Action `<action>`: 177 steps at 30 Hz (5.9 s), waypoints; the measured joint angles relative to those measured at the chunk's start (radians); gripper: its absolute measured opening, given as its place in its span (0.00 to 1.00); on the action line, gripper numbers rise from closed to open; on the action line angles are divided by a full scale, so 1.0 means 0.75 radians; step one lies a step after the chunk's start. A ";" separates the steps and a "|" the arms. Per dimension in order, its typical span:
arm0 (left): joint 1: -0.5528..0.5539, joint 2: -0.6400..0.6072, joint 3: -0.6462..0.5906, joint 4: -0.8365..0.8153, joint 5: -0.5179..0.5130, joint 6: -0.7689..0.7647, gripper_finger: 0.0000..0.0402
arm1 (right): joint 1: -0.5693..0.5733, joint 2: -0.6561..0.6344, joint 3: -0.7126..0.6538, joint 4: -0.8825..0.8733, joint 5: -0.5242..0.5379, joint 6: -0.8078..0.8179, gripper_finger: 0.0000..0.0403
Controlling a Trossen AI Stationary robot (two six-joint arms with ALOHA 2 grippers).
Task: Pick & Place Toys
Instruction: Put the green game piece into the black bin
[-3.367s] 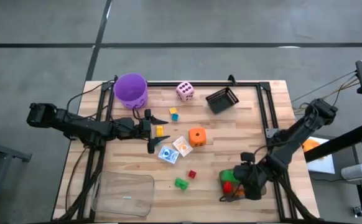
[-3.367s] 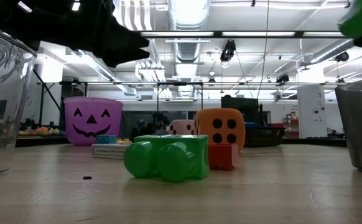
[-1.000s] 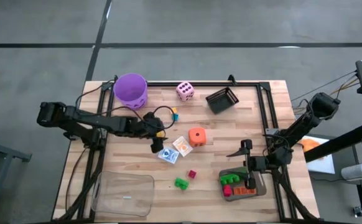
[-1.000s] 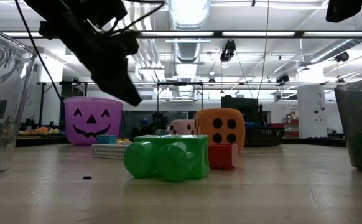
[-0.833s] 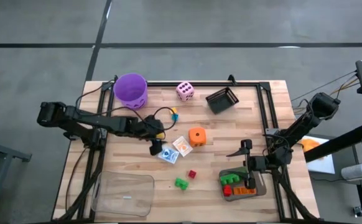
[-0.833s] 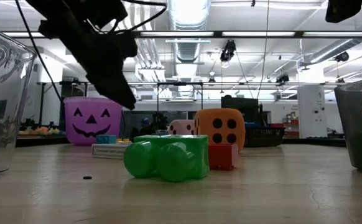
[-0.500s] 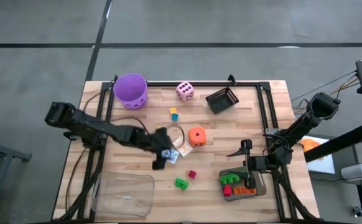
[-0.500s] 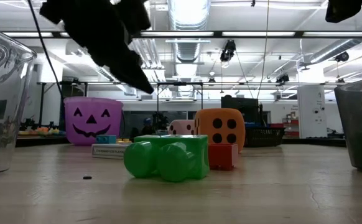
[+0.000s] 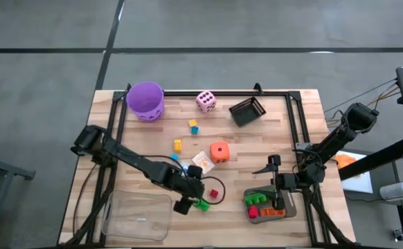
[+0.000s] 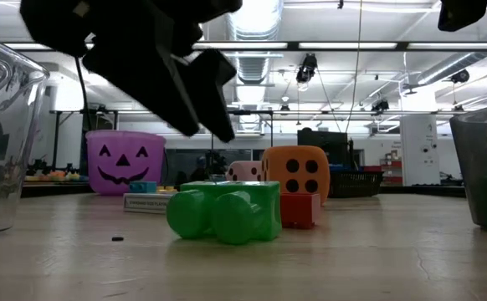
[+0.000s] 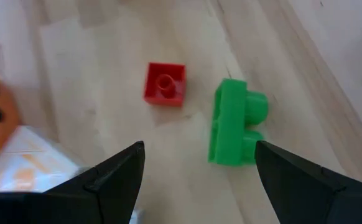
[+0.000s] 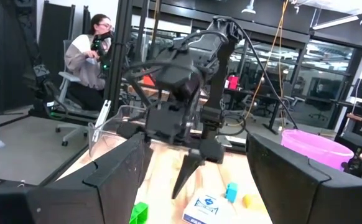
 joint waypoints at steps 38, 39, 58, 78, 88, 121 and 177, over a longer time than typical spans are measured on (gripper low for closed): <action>-0.038 0.216 0.004 0.185 0.099 -0.077 0.76 | -0.006 -0.001 0.001 -0.009 0.011 0.011 0.69; -0.038 0.223 0.004 0.184 0.099 -0.082 0.76 | -0.006 -0.001 0.001 -0.009 0.011 0.011 0.69; -0.040 0.231 0.003 0.180 -0.038 -0.042 0.43 | -0.007 -0.006 0.002 -0.010 0.016 0.015 0.69; -0.040 0.229 0.003 0.177 -0.067 -0.026 0.42 | -0.007 -0.006 0.002 -0.010 0.016 0.017 0.69; -0.037 0.184 0.002 0.150 -0.099 0.000 0.42 | -0.007 -0.006 0.002 -0.010 0.015 0.017 0.69; 0.094 0.044 0.000 0.564 -0.194 0.109 0.42 | -0.060 0.098 0.001 -0.020 0.001 0.084 0.69; 0.160 -0.254 -0.444 0.919 -0.370 0.072 0.42 | -0.394 0.219 0.504 -1.150 -0.213 0.525 0.69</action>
